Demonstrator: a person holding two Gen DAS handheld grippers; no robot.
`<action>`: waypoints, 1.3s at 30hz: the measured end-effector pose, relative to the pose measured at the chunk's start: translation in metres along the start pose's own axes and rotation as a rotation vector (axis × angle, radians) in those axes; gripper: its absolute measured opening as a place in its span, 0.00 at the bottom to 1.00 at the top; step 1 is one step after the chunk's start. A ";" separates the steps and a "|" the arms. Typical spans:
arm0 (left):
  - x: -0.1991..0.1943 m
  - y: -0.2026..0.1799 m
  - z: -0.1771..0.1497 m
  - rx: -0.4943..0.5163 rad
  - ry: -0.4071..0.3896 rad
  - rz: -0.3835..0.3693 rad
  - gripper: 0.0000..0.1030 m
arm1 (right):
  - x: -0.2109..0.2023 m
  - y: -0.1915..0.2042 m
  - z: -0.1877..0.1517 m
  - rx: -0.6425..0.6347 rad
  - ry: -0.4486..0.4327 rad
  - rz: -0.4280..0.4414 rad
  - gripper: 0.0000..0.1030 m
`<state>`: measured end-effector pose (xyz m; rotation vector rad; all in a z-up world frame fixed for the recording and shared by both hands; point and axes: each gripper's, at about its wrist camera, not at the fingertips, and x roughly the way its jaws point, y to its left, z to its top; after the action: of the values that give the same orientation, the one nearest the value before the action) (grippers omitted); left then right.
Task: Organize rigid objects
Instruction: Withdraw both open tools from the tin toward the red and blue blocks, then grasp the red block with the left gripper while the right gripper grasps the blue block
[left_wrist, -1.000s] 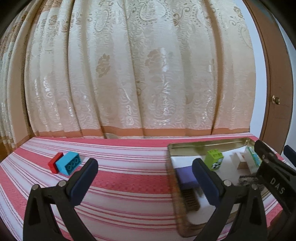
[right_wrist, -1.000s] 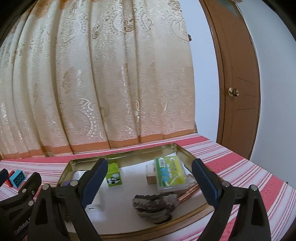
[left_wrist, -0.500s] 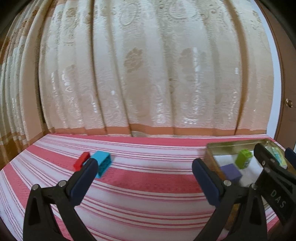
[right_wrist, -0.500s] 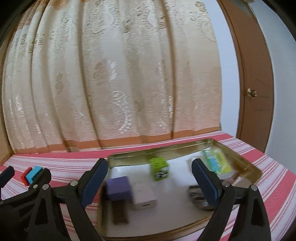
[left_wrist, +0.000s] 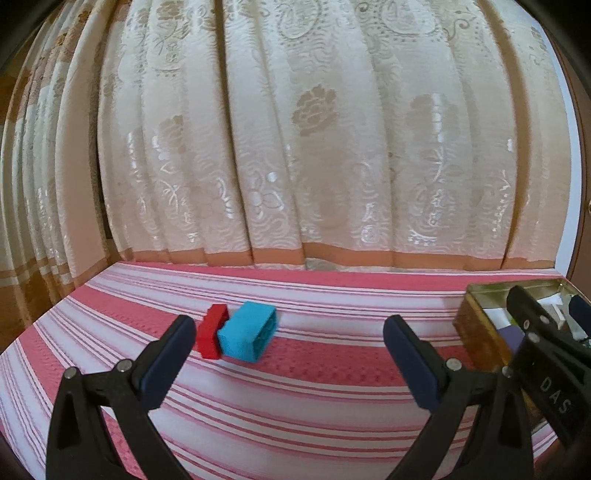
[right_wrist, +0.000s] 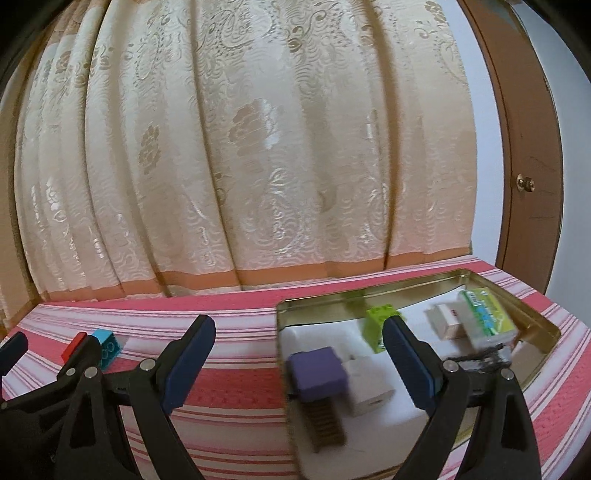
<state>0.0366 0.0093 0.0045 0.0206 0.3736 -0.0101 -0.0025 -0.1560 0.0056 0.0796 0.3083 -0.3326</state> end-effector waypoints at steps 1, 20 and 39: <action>0.002 0.005 0.000 -0.004 0.004 0.003 0.99 | 0.002 0.004 0.000 0.000 0.004 0.005 0.91; 0.033 0.066 0.004 -0.042 0.069 0.056 0.99 | 0.020 0.069 0.000 -0.033 0.042 0.073 0.91; 0.090 0.164 0.005 -0.151 0.225 0.248 0.99 | 0.070 0.155 -0.011 -0.088 0.281 0.241 0.91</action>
<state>0.1246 0.1723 -0.0203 -0.0823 0.5942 0.2680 0.1088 -0.0306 -0.0223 0.0761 0.5855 -0.0670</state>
